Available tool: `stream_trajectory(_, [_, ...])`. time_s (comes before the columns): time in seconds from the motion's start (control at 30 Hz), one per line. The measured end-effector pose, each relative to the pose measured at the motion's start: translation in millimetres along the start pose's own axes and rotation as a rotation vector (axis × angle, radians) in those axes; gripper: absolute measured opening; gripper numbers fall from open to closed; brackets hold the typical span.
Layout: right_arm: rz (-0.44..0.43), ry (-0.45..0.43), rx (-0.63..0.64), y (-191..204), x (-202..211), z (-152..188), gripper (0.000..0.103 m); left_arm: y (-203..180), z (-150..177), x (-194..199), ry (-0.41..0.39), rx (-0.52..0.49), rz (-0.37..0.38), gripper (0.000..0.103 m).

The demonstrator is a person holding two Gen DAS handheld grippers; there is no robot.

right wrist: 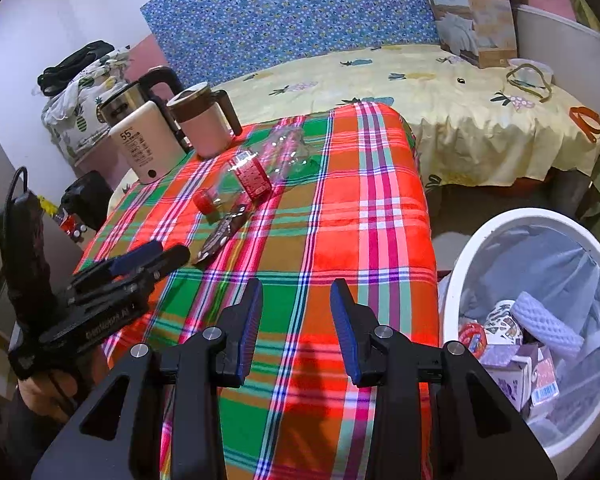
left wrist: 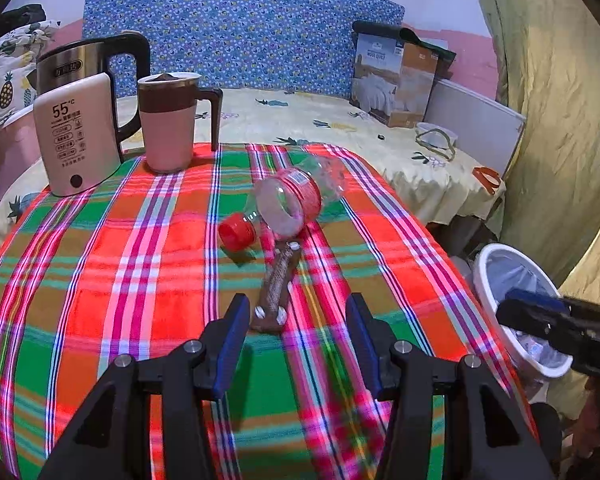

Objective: Collect trash
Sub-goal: 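Grasp the red-capped plastic bottle with the left tool while the right tool grasps the dark wrapper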

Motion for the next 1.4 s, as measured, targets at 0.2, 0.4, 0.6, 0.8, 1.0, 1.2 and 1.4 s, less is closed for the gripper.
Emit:
stream_trajectory(0.2, [-0.015, 0.023, -0.009, -5.2, -14.3, -0.2, 0.038, 14.1, -26.5, -18.8, -0.021, -0.004, -0.028, 0.052])
stream_trajectory(0.4, [-0.033, 0.036, -0.022, -7.3, -22.8, 2.5, 0.038, 19.1, -40.5, -48.5, 0.007, -0.053, -0.043, 0.052])
stream_trajectory(0.6, [-0.034, 0.052, -0.041, -14.5, -29.4, 5.9, 0.038, 17.1, -42.2, -74.3, 0.061, -0.098, -0.007, 0.052])
stream_trajectory(0.8, [-0.032, 0.057, -0.051, -16.7, -32.4, 7.2, 0.038, 3.2, -35.5, -72.7, 0.092, -0.122, 0.059, 0.036])
stream_trajectory(1.0, [-0.033, 0.059, -0.050, -14.9, -30.0, 8.8, 0.038, -6.7, -30.0, -65.5, 0.085, -0.164, 0.061, 0.035])
stream_trajectory(1.2, [-0.037, 0.047, -0.044, -10.9, -25.7, 6.2, 0.038, 4.3, -31.1, -32.5, 0.025, -0.114, 0.045, 0.035])
stream_trajectory(1.4, [-0.049, 0.045, -0.027, 0.5, -25.4, 6.1, 0.038, 36.8, -16.7, -0.4, -0.015, -0.055, -0.050, 0.035])
Point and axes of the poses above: each gripper's, at about its wrist camera, not at the fingertips, and x roughly against the way its jaws point, y to its left, z to its underside, the point moved 10 cm from there along -x, roughly the way its jaws point, and after that the axes turned 13 degrees about x, right-handed, at the moved point
